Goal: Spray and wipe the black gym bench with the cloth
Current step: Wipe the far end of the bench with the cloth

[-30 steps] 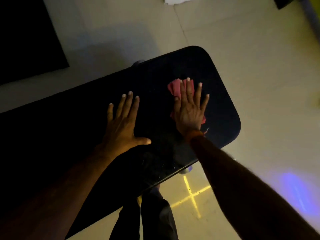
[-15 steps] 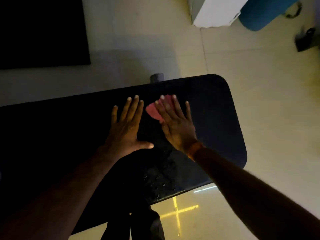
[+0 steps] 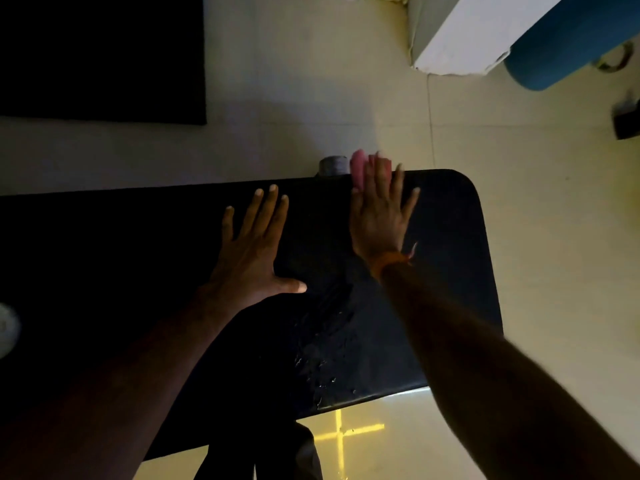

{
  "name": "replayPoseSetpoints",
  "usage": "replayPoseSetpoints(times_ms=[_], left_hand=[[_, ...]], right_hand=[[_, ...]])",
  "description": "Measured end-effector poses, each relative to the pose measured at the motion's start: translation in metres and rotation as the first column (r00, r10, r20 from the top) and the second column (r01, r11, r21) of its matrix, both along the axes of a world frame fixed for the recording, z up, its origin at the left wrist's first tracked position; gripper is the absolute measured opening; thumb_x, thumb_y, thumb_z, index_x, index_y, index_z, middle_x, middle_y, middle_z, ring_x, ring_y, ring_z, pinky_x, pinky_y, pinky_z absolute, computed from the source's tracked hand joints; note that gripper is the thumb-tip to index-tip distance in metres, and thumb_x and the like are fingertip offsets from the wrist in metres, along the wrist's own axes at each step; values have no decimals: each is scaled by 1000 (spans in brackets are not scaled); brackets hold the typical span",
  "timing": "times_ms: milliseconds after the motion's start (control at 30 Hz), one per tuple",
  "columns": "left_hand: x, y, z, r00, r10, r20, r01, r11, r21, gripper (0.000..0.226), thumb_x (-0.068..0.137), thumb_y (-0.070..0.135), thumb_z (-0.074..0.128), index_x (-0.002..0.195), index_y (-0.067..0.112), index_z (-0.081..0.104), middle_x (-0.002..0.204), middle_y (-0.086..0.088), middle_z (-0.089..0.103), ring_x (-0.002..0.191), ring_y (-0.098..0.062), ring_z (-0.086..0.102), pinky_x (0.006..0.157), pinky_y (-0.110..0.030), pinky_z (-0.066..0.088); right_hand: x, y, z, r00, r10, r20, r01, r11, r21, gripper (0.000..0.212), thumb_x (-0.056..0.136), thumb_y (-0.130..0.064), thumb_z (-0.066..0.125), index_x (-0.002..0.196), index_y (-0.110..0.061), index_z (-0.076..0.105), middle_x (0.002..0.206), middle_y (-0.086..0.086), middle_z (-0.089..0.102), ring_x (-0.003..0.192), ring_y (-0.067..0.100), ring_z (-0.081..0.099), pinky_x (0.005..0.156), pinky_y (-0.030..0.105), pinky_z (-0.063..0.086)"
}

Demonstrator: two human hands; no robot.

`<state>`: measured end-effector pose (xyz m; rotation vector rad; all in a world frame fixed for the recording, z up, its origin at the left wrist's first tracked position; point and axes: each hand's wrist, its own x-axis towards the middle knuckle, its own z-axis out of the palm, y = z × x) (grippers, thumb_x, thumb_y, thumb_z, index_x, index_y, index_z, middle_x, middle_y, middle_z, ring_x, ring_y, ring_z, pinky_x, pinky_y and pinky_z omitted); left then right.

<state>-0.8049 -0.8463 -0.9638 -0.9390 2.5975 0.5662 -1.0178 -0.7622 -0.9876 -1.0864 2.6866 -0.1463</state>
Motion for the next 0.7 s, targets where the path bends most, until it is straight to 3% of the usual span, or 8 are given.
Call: replayPoseSetpoints(times_ms=[67,167,300,467,500,600,633,700], left_hand=[[3,1,-1,1000,7,1,-7,1000,1,154,53,86,72,162,18,-11,170,-3,-24,157,-23,-20,122,-62,-2],[6,3,0,1000,30,4,-30,999,-13,155,51,85,74,162,14,-6,171,-5,-19,158,-25,-17,122,-63,1],[12,6,-1,999,43,14,-43,999,-11,157,49,86,73,162,16,-11,171,-4,-21,158,-24,-18,123,-62,0],[9,9,-1,998,49,37,-49,999,-5,156,53,86,72,161,14,-14,168,-6,-28,156,-26,-24,123,-63,-2],[8,10,-1,998,56,40,-56,998,-7,156,53,86,73,161,14,-15,168,-7,-28,156,-27,-24,122,-64,-3],[4,13,-1,999,45,19,-45,999,16,153,56,86,71,161,18,-17,167,-7,-30,155,-28,-26,120,-66,-6],[1,15,-1,999,31,10,-31,999,19,151,57,86,70,161,19,-17,167,-7,-30,155,-28,-27,120,-67,-6],[-5,18,-3,1000,16,-3,-16,1000,16,148,60,87,68,161,19,-16,167,-7,-30,155,-28,-26,120,-68,-5]], right_hand=[[38,-2,2,971,238,26,-236,970,-59,60,109,-37,29,166,-28,14,175,-3,3,162,32,0,127,66,5],[20,13,3,782,623,-19,-624,781,-37,61,105,-35,37,165,-30,22,174,-4,15,162,31,7,127,64,7],[4,-15,0,986,163,-17,-163,987,7,58,110,-36,30,166,-28,16,174,-7,12,162,33,2,127,64,3],[43,23,-2,843,536,-43,-538,838,-90,64,105,-32,46,165,-28,23,174,-3,16,161,31,10,127,62,11],[25,30,-3,871,485,-83,-490,871,-46,67,103,-32,49,165,-30,22,174,-4,15,162,30,10,127,64,10],[-2,34,-2,998,-54,-35,54,998,11,64,108,-35,37,166,-30,10,175,-6,4,162,29,-3,125,67,2],[5,32,0,996,-93,2,93,996,-10,63,109,-35,34,166,-28,10,176,-4,3,162,30,-4,126,66,2],[27,38,-3,981,192,-3,-192,978,-80,62,109,-32,36,167,-25,14,175,0,6,162,32,0,127,65,7]])
